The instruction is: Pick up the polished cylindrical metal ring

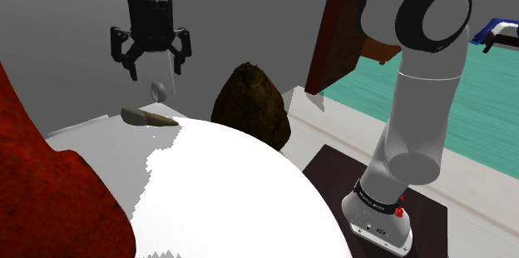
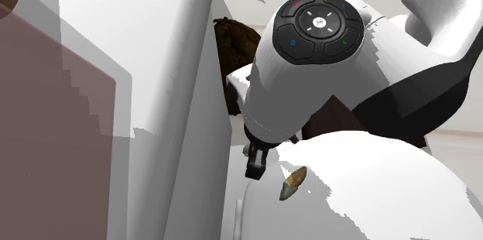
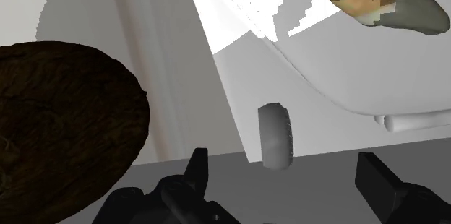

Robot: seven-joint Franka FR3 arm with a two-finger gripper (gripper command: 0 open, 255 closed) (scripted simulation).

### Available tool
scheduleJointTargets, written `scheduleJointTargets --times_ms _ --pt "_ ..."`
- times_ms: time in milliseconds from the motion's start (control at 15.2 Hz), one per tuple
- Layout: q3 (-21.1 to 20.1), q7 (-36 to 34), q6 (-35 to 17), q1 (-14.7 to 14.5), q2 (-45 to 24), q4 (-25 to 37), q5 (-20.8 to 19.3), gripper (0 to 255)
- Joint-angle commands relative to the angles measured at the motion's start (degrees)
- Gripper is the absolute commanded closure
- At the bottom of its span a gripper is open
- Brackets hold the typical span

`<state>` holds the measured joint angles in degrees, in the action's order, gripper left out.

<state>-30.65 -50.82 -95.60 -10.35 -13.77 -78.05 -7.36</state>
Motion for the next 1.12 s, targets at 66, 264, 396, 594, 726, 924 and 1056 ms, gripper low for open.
scheduleJointTargets --times_ms 66,264,396,594,726,924,1056 --pt "-0.5 3.5 -2.6 0.5 -1.4 -1.6 -0.5 0" --pt "-0.7 3.5 -5.1 1.1 -0.9 -4.6 -0.3 0" --pt "-0.8 3.5 -6.4 1.4 -0.7 -6.1 -0.3 0" --pt "-0.8 4.1 -6.0 1.9 0.1 -6.5 0.2 255" --pt "-0.9 3.9 -4.8 1.6 -0.5 -4.7 -0.2 255" --pt "-0.9 3.4 -3.9 1.0 -1.9 -2.7 -1.0 255" --pt "-0.8 3.5 -2.9 0.8 -2.9 -0.7 -1.4 255"
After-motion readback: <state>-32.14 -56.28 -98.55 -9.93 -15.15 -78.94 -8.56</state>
